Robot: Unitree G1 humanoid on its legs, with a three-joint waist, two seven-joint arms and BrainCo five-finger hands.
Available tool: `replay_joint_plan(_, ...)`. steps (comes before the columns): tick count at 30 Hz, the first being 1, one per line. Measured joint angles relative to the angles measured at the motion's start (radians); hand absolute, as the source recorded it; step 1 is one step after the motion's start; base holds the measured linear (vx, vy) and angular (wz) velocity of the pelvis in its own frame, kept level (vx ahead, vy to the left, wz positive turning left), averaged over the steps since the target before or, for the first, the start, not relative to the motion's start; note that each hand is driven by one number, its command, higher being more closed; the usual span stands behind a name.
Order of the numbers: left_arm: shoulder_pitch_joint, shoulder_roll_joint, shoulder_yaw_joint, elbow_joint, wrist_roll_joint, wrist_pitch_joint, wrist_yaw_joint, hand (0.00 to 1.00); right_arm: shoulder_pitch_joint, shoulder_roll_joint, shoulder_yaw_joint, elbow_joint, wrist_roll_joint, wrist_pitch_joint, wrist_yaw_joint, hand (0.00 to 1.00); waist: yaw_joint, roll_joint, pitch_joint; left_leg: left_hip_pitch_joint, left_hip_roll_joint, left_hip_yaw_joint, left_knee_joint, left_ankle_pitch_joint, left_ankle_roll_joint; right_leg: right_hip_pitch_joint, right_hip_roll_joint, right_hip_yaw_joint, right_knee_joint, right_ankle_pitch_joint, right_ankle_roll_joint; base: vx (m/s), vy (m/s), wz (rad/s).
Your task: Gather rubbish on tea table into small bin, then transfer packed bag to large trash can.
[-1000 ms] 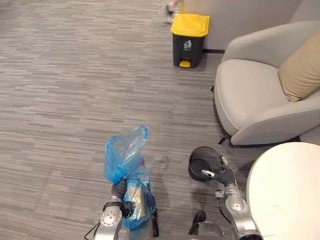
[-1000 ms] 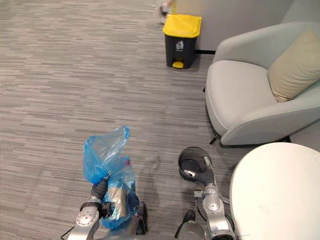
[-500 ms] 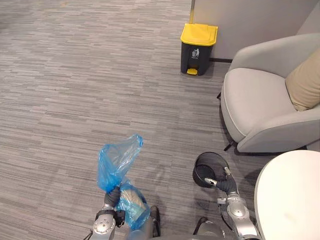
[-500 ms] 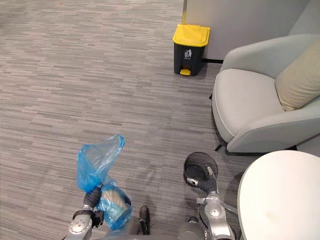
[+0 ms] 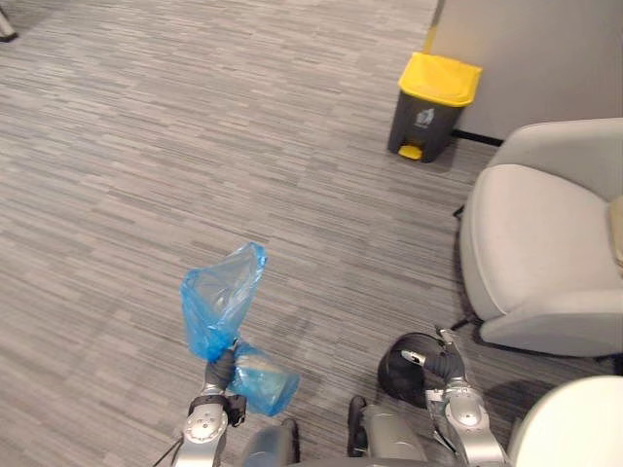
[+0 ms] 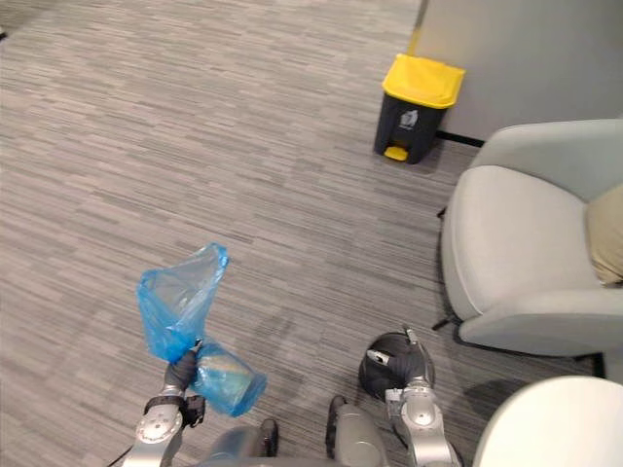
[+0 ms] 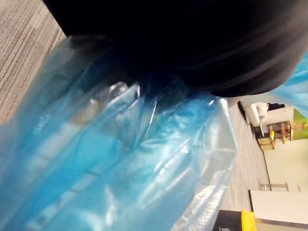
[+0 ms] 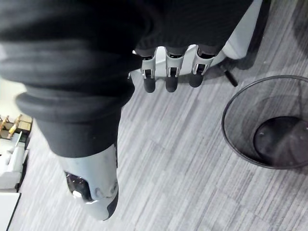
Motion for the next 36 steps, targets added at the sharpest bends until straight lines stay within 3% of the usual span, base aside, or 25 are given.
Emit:
replay_joint_plan(1,0.021,-0.011,0.0,-0.028,0.0,0.0,-0.002,1.0,0.018,0.004,0.003,-0.039,0.004,0.0,0.002,0.0,0.017,0.003,0.001,-0.04,0.056,0.061,0.175,0.003,-0.012,0.073,0.024,-0.001,-0.032,-0.001,-0.005,0.33,-0.096,-0.12)
replay_joint_plan(3,0.034,-0.023,-0.002,-0.059,-0.001,-0.001,-0.003,1.0,0.035,0.011,0.009,-0.086,0.01,-0.002,0.004,0.0,0.031,-0.002,-0.001,-0.103,0.127,0.136,0.361,-0.012,0.008,0.141,0.037,0.01,-0.066,-0.013,-0.027,0.36,-0.062,-0.23)
replay_joint_plan(5,0.027,-0.029,-0.001,-0.076,-0.002,-0.001,-0.004,1.0,0.028,0.011,-0.004,-0.099,0.015,-0.001,0.004,0.0,0.048,-0.008,-0.005,-0.17,0.158,0.174,0.382,-0.024,0.026,0.159,0.031,0.041,-0.095,-0.013,-0.027,0.23,0.034,-0.35)
replay_joint_plan(7,0.021,-0.031,0.001,-0.085,-0.001,-0.001,-0.004,1.0,0.005,0.021,-0.02,-0.103,0.016,0.006,0.002,0.0,0.053,-0.006,-0.001,-0.233,0.161,0.174,0.28,-0.025,0.026,0.176,0.019,0.074,-0.13,-0.013,-0.025,0.2,0.135,-0.35)
replay_joint_plan(9,0.022,-0.033,0.0,-0.086,-0.001,0.001,-0.005,1.0,0.003,0.025,-0.019,-0.097,0.016,0.01,-0.005,0.0,0.058,-0.009,0.001,-0.231,0.115,0.138,0.02,0.005,0.002,0.189,-0.013,0.1,-0.124,-0.039,0.018,0.27,0.244,-0.38)
replay_joint_plan(10,0.024,-0.049,0.001,-0.083,-0.001,0.001,-0.005,1.0,0.006,0.015,-0.021,-0.096,0.016,0.011,-0.006,0.0,0.058,0.023,0.001,-0.188,0.118,0.104,-0.152,0.159,-0.03,0.201,-0.004,0.118,-0.12,-0.07,0.068,0.29,0.305,-0.44)
replay_joint_plan(11,0.011,-0.047,0.001,-0.06,-0.001,0.015,-0.004,1.0,0.01,0.043,-0.018,-0.066,0.022,0.023,-0.006,0.0,0.07,-0.009,-0.004,-0.151,0.084,0.138,-0.174,0.186,-0.027,0.212,-0.033,0.138,-0.134,-0.082,0.084,0.37,0.316,-0.5)
replay_joint_plan(12,0.004,-0.029,0.007,-0.052,-0.001,0.015,-0.003,1.0,0.005,0.053,-0.014,-0.036,0.033,0.023,-0.006,0.0,0.076,-0.034,-0.015,-0.155,0.065,0.152,-0.138,0.16,-0.002,0.219,-0.056,0.158,-0.159,-0.075,0.094,0.32,0.236,-0.37)
replay_joint_plan(16,0.028,-0.029,0.006,-0.049,0.0,0.021,-0.004,1.0,-0.03,0.05,-0.014,-0.007,0.033,0.02,-0.006,0.0,0.076,-0.026,-0.019,-0.147,0.065,0.165,-0.054,0.054,0.016,0.196,-0.073,0.234,-0.107,-0.071,0.106,0.24,0.16,-0.62)
replay_joint_plan(17,0.034,-0.025,0.002,-0.047,0.0,0.026,-0.003,1.0,-0.034,0.05,-0.015,0.011,0.033,0.02,-0.006,0.0,0.074,-0.026,-0.019,-0.123,0.071,0.191,-0.07,0.031,0.013,0.14,-0.078,0.252,0.019,-0.081,0.123,0.15,0.123,-0.76)
replay_joint_plan(19,0.043,-0.007,-0.004,-0.046,-0.001,0.029,-0.003,1.0,-0.026,0.053,-0.012,0.023,0.032,0.023,-0.006,0.0,0.07,-0.04,-0.014,-0.044,0.061,0.246,-0.113,0.005,0.024,-0.011,-0.115,0.26,0.343,-0.039,0.225,0.17,0.061,-0.63)
replay_joint_plan(20,0.048,-0.001,-0.004,-0.046,-0.001,0.029,-0.002,1.0,-0.024,0.052,-0.012,0.031,0.032,0.023,-0.006,0.0,0.067,-0.042,-0.014,-0.016,0.057,0.263,-0.126,-0.001,0.026,-0.045,-0.129,0.254,0.418,-0.003,0.246,0.23,0.03,-0.48)
replay_joint_plan(21,0.055,0.009,-0.011,-0.047,-0.001,0.03,0.0,1.0,-0.025,0.05,-0.012,0.052,0.032,0.025,-0.006,0.0,0.055,-0.038,-0.012,0.035,0.056,0.282,-0.149,-0.018,0.029,-0.092,-0.151,0.222,0.53,0.028,0.221,0.26,0.033,-0.46)
replay_joint_plan(22,0.053,0.02,-0.008,-0.047,-0.002,0.03,0.004,1.0,-0.026,0.053,-0.008,0.06,0.031,0.027,-0.005,0.0,0.046,-0.037,-0.011,0.07,0.056,0.289,-0.171,-0.031,0.027,-0.141,-0.169,0.166,0.591,-0.019,0.157,0.27,0.012,-0.36)
replay_joint_plan(23,0.049,0.029,-0.008,-0.047,-0.002,0.03,0.005,1.0,-0.026,0.053,-0.006,0.06,0.031,0.027,-0.005,0.0,0.043,-0.038,-0.01,0.086,0.057,0.29,-0.184,-0.035,0.023,-0.166,-0.174,0.135,0.602,-0.037,0.134,0.29,-0.025,-0.22)
replay_joint_plan(24,0.043,0.037,-0.006,-0.047,-0.003,0.03,0.005,1.0,-0.028,0.052,-0.006,0.06,0.031,0.027,-0.006,0.0,0.038,-0.037,-0.009,0.12,0.059,0.291,-0.218,-0.04,0.015,-0.226,-0.176,0.063,0.594,-0.063,0.097,0.39,-0.102,-0.11)
replay_joint_plan(26,0.044,0.037,0.001,-0.046,-0.003,0.029,0.005,1.0,-0.041,0.047,-0.006,0.06,0.031,0.027,-0.006,0.0,0.025,-0.045,-0.008,0.182,0.071,0.309,-0.273,-0.047,-0.009,-0.319,-0.151,-0.027,0.442,-0.062,0.069,0.4,-0.13,-0.05)
replay_joint_plan(27,0.043,0.041,0.003,-0.045,-0.003,0.029,0.005,1.0,-0.047,0.044,-0.005,0.063,0.031,0.027,-0.006,0.0,0.021,-0.049,-0.006,0.201,0.073,0.319,-0.283,-0.044,-0.028,-0.334,-0.136,-0.049,0.356,-0.038,0.055,0.48,-0.138,0.05)
replay_joint_plan(28,0.032,0.044,0.011,-0.013,-0.003,0.028,0.003,1.0,-0.053,0.021,0.002,0.101,0.031,0.025,-0.007,0.0,0.012,-0.062,-0.009,0.253,0.061,0.305,-0.297,-0.059,-0.07,-0.312,-0.083,-0.064,0.15,0.152,-0.043,0.5,-0.121,-0.08)
replay_joint_plan(29,0.015,0.031,0.009,0.011,-0.003,0.036,0.003,1.0,-0.065,0.008,0.004,0.128,0.03,0.028,-0.007,0.0,0.02,-0.028,-0.012,0.259,0.091,0.293,-0.296,-0.058,-0.069,-0.291,-0.06,-0.073,0.128,0.163,-0.054,0.5,-0.094,-0.31)
replay_joint_plan(30,0.012,0.028,0.011,0.013,-0.003,0.036,0.003,1.0,-0.081,-0.004,0.006,0.137,0.03,0.03,-0.007,0.0,0.026,-0.019,-0.017,0.242,0.102,0.266,-0.282,-0.044,-0.061,-0.294,-0.042,-0.066,0.12,0.152,-0.06,0.44,-0.099,-0.45)
replay_joint_plan(32,-0.016,0.015,0.019,0.014,-0.002,0.035,0.002,1.0,-0.09,-0.005,-0.02,0.125,0.03,0.03,-0.007,0.0,0.006,-0.006,-0.015,0.248,0.104,0.219,-0.274,0.005,-0.066,-0.291,-0.041,-0.075,0.155,0.09,-0.056,0.47,-0.117,-0.06)
replay_joint_plan(33,-0.035,0.003,0.019,0.014,-0.002,0.035,0.002,1.0,-0.084,-0.007,-0.022,0.123,0.03,0.031,-0.007,0.0,-0.008,0.001,-0.01,0.244,0.122,0.187,-0.206,0.017,-0.071,-0.248,-0.036,-0.097,0.156,0.051,-0.049,0.34,-0.078,0.23)
replay_joint_plan(35,-0.038,-0.018,0.021,0.013,-0.002,0.035,-0.001,1.0,-0.06,-0.002,-0.024,0.105,0.033,0.031,-0.006,0.0,-0.006,0.008,-0.003,0.212,0.157,0.156,-0.03,0.061,-0.075,-0.166,-0.014,-0.112,0.13,0.025,-0.05,0.4,-0.107,0.07)
replay_joint_plan(36,-0.031,-0.038,0.022,0.009,-0.002,0.035,-0.002,1.0,-0.03,0.006,-0.021,0.056,0.034,0.031,-0.007,0.0,0.009,0.018,0.004,0.15,0.197,0.139,0.177,0.163,-0.058,-0.08,0.01,-0.103,0.07,0.021,-0.054,0.45,-0.052,-0.25)
